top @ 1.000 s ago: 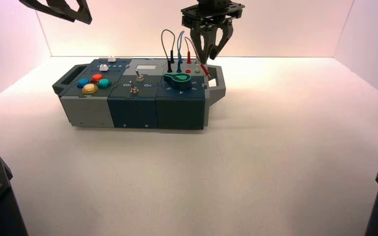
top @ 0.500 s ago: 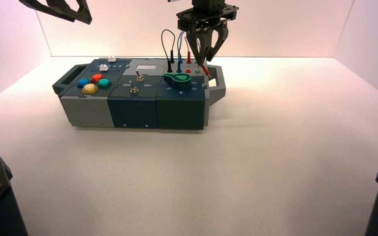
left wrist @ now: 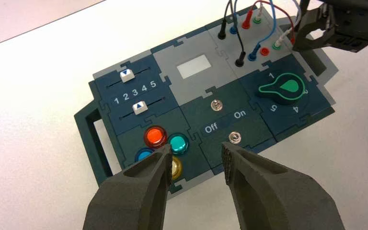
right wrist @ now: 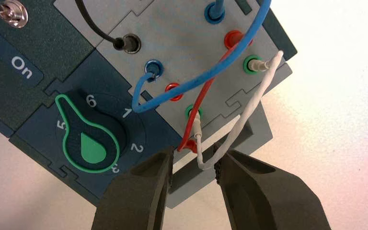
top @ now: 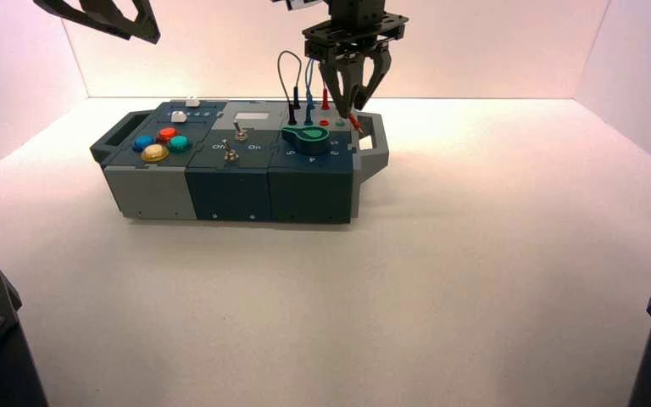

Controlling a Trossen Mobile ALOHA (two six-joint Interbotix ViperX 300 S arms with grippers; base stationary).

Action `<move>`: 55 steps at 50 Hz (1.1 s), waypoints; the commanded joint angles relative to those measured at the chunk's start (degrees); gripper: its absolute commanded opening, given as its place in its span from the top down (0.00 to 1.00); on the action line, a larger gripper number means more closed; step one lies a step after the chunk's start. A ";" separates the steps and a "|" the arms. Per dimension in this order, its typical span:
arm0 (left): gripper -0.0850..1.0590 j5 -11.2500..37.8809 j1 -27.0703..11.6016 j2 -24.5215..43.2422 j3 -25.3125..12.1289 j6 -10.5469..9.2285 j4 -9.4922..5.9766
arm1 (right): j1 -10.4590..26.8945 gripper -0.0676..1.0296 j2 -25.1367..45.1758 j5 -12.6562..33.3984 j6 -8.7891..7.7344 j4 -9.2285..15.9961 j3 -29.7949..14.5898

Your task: Insert the red wire.

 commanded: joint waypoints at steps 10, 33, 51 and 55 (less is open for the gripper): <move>0.44 -0.18 -0.44 -1.05 -1.23 0.35 0.00 | 0.44 0.54 -0.70 0.18 -0.44 -0.09 -2.11; 0.44 -0.26 -1.23 -1.32 -1.05 0.53 0.00 | 0.35 0.79 0.53 0.18 -0.35 -0.44 -2.20; 0.44 -0.26 -1.23 -1.49 -1.05 0.53 0.00 | 0.44 0.96 -1.05 0.18 -0.18 -1.23 -1.49; 0.44 -0.26 -1.32 -1.49 -0.97 0.53 0.00 | 0.44 0.96 -2.02 0.35 -0.09 -1.23 -1.41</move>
